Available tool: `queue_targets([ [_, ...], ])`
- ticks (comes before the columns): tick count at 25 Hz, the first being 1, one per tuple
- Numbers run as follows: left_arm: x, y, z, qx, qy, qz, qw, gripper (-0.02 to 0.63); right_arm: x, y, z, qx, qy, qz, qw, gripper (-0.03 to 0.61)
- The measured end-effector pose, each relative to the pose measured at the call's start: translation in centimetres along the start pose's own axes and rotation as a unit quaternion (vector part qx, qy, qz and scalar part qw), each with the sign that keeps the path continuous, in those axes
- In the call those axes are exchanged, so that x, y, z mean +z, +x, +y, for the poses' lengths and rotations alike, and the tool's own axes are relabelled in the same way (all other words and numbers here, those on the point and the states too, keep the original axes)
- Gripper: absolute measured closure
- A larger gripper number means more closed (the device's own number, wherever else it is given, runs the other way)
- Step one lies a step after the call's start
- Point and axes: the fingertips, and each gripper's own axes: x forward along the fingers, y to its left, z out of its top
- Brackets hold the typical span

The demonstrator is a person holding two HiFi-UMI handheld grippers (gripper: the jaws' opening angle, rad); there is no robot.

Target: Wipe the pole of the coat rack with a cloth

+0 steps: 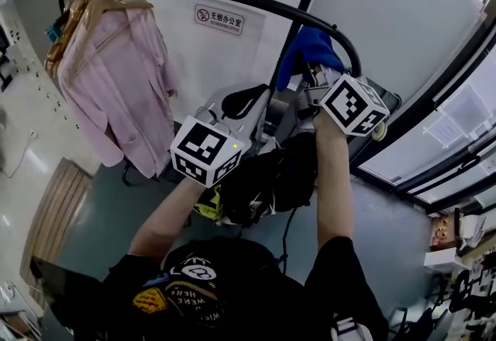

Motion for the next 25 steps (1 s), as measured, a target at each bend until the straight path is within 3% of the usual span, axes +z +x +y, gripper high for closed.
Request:
queue_targets([
  [4,-0.1,-1.3,1.7,0.031,0.005,0.005,0.9995,0.617,-1.1,2.0,1.5,0.026,0.008,0.008,1.0,0.52],
  [10,1.1,-7.3,7.0,0.126,0.031,0.003,0.9915,0.615,-4.6,10.3,6.4,0.091,0.009,0.047,0.995,0.52],
  [13,1.0,-12.0,10.0,0.193,0.036,0.011,0.9805,0.615,-7.1,14.8,8.8,0.109,0.02,0.058,0.992,0.519],
  [19,1.6,-21.9,13.6,0.313,0.051,0.015,0.9484,0.615,-11.8,24.2,15.8,0.149,0.036,0.086,0.984,0.519],
  [22,1.7,-24.8,14.1,0.346,0.052,0.016,0.9366,0.615,-13.4,27.0,18.0,0.156,0.04,0.094,0.982,0.52],
  [25,1.9,-26.2,14.0,0.362,0.051,0.018,0.9305,0.615,-13.7,27.5,19.0,0.16,0.045,0.093,0.982,0.518],
])
